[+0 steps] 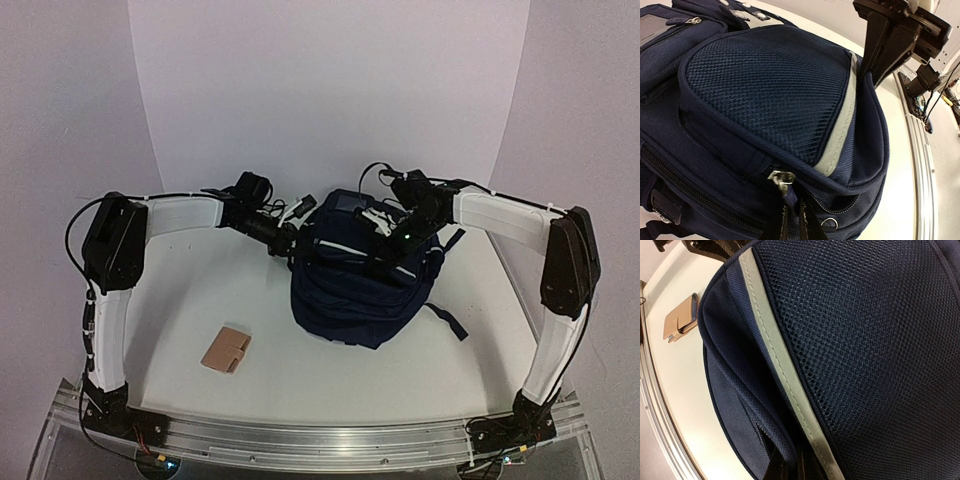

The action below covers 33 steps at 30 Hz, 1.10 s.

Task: Pack the student bag
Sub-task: Zip the student bag at the center of the board.

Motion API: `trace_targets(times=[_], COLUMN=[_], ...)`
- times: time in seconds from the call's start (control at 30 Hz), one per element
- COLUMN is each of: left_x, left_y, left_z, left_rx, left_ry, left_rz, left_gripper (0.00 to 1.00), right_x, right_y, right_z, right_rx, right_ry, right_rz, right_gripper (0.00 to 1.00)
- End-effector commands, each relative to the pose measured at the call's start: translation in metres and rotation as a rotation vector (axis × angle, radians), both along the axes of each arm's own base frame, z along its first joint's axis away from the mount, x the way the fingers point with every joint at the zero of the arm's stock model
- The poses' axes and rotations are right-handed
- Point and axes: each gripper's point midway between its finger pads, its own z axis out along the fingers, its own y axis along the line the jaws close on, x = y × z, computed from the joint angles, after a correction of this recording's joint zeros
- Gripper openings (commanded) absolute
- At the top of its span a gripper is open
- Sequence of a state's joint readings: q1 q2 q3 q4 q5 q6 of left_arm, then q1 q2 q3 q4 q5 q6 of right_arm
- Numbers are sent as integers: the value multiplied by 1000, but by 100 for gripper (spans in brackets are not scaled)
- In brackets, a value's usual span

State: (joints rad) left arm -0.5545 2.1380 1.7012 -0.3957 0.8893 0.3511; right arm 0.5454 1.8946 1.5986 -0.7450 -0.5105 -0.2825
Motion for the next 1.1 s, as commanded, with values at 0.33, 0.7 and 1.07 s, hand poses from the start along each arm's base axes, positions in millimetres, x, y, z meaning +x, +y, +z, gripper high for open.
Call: trace_targets(times=[0.33, 0.7, 1.07], left_x=[-39, -93, -83], left_y=[24, -20, -30], left_z=[35, 2, 0], left_rx=[100, 197, 141], left_ry=[-28, 33, 44], left_rz=[129, 86, 203], left_gripper=[0, 0, 0], right_x=[-2, -14, -7], right_y=[-11, 12, -15], right_z=[-40, -36, 39], right_rx=[-84, -40, 173], right_ry=[118, 139, 138], right_rz=[-75, -60, -127], right_gripper=[0, 0, 54])
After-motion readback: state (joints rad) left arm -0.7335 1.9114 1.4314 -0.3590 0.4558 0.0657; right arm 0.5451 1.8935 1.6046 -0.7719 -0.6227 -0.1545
